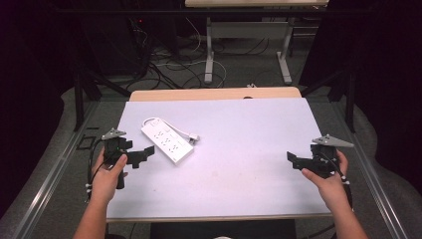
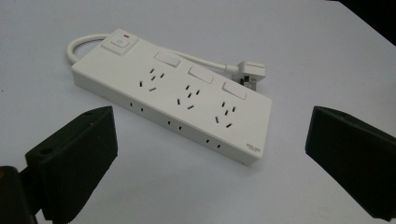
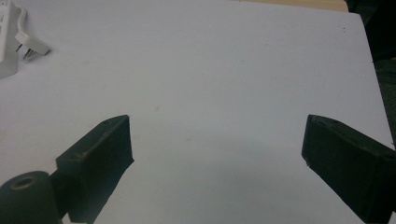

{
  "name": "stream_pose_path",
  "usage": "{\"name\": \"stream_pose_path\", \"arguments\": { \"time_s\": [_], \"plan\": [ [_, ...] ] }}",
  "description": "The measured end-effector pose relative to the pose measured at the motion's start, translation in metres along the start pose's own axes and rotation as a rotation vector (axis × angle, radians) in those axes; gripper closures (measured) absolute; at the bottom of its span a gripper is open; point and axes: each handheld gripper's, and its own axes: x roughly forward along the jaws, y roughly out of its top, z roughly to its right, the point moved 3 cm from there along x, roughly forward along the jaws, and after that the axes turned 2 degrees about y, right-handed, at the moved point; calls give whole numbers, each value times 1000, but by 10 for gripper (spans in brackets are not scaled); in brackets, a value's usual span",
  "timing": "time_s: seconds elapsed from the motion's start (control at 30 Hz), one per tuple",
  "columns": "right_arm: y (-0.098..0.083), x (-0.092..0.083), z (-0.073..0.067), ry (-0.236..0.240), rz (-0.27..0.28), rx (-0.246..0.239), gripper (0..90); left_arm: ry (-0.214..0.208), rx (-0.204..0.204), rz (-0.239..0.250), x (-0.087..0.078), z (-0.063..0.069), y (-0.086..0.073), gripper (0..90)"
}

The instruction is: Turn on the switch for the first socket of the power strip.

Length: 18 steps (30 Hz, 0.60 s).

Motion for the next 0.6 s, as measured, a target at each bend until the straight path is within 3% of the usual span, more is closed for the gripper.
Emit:
{"name": "stream_pose_path", "arguments": {
  "time_s": [0.6],
  "plan": [
    [-4, 5, 4, -10, -9, 11, 79, 0, -42, -11, 6, -20, -12, 21]
  ]
}}
